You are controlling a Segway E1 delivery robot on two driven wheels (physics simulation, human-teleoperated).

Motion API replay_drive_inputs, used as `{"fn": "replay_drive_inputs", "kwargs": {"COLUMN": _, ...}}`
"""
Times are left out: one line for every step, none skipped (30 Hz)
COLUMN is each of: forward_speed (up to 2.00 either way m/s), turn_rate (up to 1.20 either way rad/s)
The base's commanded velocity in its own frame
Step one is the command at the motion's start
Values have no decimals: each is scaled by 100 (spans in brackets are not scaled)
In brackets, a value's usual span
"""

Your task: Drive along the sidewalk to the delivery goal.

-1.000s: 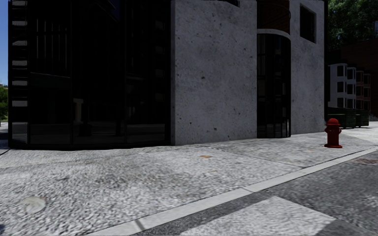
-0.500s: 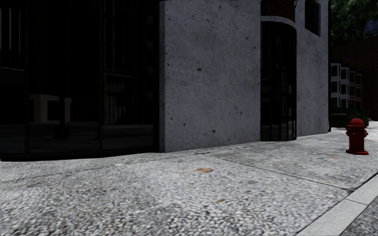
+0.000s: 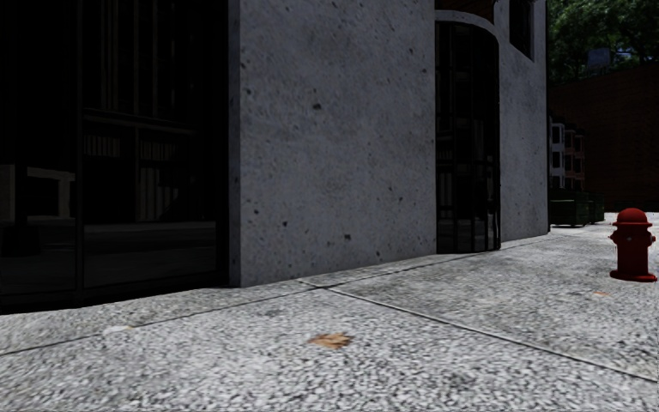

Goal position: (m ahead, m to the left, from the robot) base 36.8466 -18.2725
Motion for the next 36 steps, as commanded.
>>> {"fn": "replay_drive_inputs", "kwargs": {"forward_speed": 166, "turn_rate": -42}}
{"fn": "replay_drive_inputs", "kwargs": {"forward_speed": 166, "turn_rate": -42}}
{"fn": "replay_drive_inputs", "kwargs": {"forward_speed": 166, "turn_rate": -42}}
{"fn": "replay_drive_inputs", "kwargs": {"forward_speed": 166, "turn_rate": -42}}
{"fn": "replay_drive_inputs", "kwargs": {"forward_speed": 166, "turn_rate": -42}}
{"fn": "replay_drive_inputs", "kwargs": {"forward_speed": 166, "turn_rate": -42}}
{"fn": "replay_drive_inputs", "kwargs": {"forward_speed": 166, "turn_rate": -42}}
{"fn": "replay_drive_inputs", "kwargs": {"forward_speed": 166, "turn_rate": -42}}
{"fn": "replay_drive_inputs", "kwargs": {"forward_speed": 166, "turn_rate": -42}}
{"fn": "replay_drive_inputs", "kwargs": {"forward_speed": 166, "turn_rate": -42}}
{"fn": "replay_drive_inputs", "kwargs": {"forward_speed": 166, "turn_rate": -42}}
{"fn": "replay_drive_inputs", "kwargs": {"forward_speed": 166, "turn_rate": -42}}
{"fn": "replay_drive_inputs", "kwargs": {"forward_speed": 166, "turn_rate": -42}}
{"fn": "replay_drive_inputs", "kwargs": {"forward_speed": 166, "turn_rate": -42}}
{"fn": "replay_drive_inputs", "kwargs": {"forward_speed": 166, "turn_rate": -42}}
{"fn": "replay_drive_inputs", "kwargs": {"forward_speed": 166, "turn_rate": -42}}
{"fn": "replay_drive_inputs", "kwargs": {"forward_speed": 166, "turn_rate": -42}}
{"fn": "replay_drive_inputs", "kwargs": {"forward_speed": 166, "turn_rate": -42}}
{"fn": "replay_drive_inputs", "kwargs": {"forward_speed": 166, "turn_rate": -42}}
{"fn": "replay_drive_inputs", "kwargs": {"forward_speed": 166, "turn_rate": -42}}
{"fn": "replay_drive_inputs", "kwargs": {"forward_speed": 166, "turn_rate": -42}}
{"fn": "replay_drive_inputs", "kwargs": {"forward_speed": 166, "turn_rate": -42}}
{"fn": "replay_drive_inputs", "kwargs": {"forward_speed": 166, "turn_rate": -42}}
{"fn": "replay_drive_inputs", "kwargs": {"forward_speed": 166, "turn_rate": -46}}
{"fn": "replay_drive_inputs", "kwargs": {"forward_speed": 166, "turn_rate": -55}}
{"fn": "replay_drive_inputs", "kwargs": {"forward_speed": 166, "turn_rate": -58}}
{"fn": "replay_drive_inputs", "kwargs": {"forward_speed": 166, "turn_rate": -59}}
{"fn": "replay_drive_inputs", "kwargs": {"forward_speed": 166, "turn_rate": -59}}
{"fn": "replay_drive_inputs", "kwargs": {"forward_speed": 166, "turn_rate": -59}}
{"fn": "replay_drive_inputs", "kwargs": {"forward_speed": 166, "turn_rate": -59}}
{"fn": "replay_drive_inputs", "kwargs": {"forward_speed": 166, "turn_rate": -60}}
{"fn": "replay_drive_inputs", "kwargs": {"forward_speed": 166, "turn_rate": -60}}
{"fn": "replay_drive_inputs", "kwargs": {"forward_speed": 166, "turn_rate": -60}}
{"fn": "replay_drive_inputs", "kwargs": {"forward_speed": 166, "turn_rate": -60}}
{"fn": "replay_drive_inputs", "kwargs": {"forward_speed": 166, "turn_rate": -60}}
{"fn": "replay_drive_inputs", "kwargs": {"forward_speed": 166, "turn_rate": -60}}
